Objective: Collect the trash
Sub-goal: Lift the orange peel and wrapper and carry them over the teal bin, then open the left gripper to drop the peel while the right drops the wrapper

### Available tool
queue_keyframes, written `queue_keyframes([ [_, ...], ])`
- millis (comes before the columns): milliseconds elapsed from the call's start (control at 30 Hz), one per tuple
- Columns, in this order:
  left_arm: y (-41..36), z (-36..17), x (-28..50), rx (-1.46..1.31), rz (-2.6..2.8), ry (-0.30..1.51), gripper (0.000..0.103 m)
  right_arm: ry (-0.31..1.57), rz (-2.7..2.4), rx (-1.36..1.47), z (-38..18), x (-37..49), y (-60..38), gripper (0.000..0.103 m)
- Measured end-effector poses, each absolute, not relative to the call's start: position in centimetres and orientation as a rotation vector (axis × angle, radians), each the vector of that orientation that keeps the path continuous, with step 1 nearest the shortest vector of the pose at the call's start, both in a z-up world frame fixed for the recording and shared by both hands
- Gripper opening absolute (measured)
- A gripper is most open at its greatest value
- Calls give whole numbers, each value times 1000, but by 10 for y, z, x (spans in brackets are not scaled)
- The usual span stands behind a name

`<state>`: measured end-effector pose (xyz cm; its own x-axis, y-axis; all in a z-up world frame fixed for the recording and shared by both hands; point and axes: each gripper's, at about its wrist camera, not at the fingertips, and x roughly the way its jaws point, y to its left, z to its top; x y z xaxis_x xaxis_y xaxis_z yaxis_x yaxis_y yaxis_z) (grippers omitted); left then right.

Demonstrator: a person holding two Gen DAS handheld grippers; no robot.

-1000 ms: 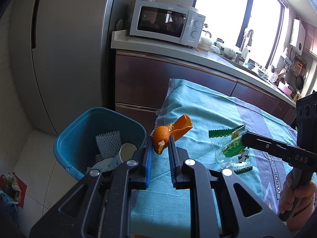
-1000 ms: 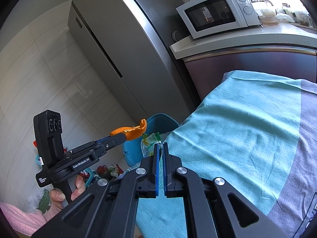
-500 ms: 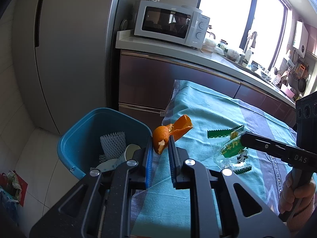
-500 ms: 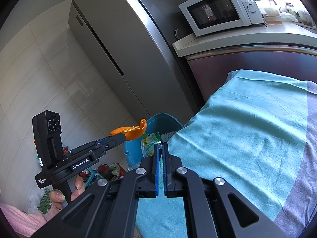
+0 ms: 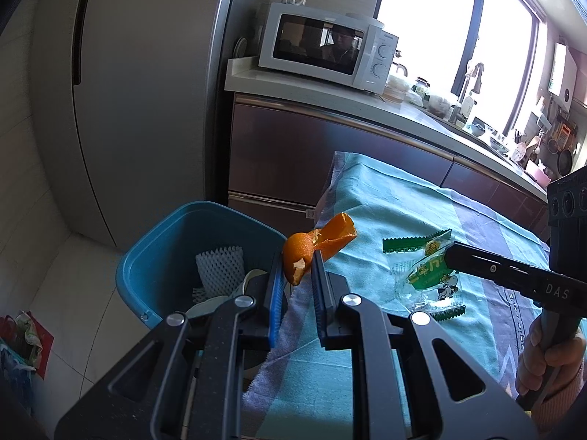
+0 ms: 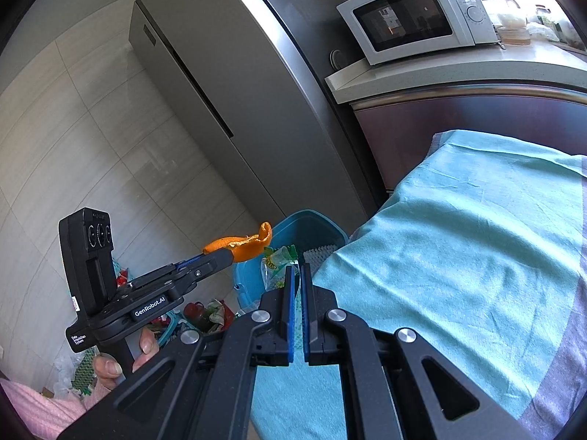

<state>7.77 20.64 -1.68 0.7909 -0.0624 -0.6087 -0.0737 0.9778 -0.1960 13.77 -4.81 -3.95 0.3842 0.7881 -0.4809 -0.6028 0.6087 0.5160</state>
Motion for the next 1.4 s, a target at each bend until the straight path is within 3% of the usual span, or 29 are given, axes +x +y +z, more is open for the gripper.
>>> queue_keyframes([
  [1067, 257, -37, 89, -271, 128, 688, 15, 820, 930, 213, -44, 159, 11, 2],
  [1133, 257, -38, 91, -272, 131, 690, 11, 824, 931, 210, -45, 160, 14, 2],
  [1400, 266, -49, 98, -289, 152, 709, 11, 839, 930, 200, -50, 167, 23, 2],
])
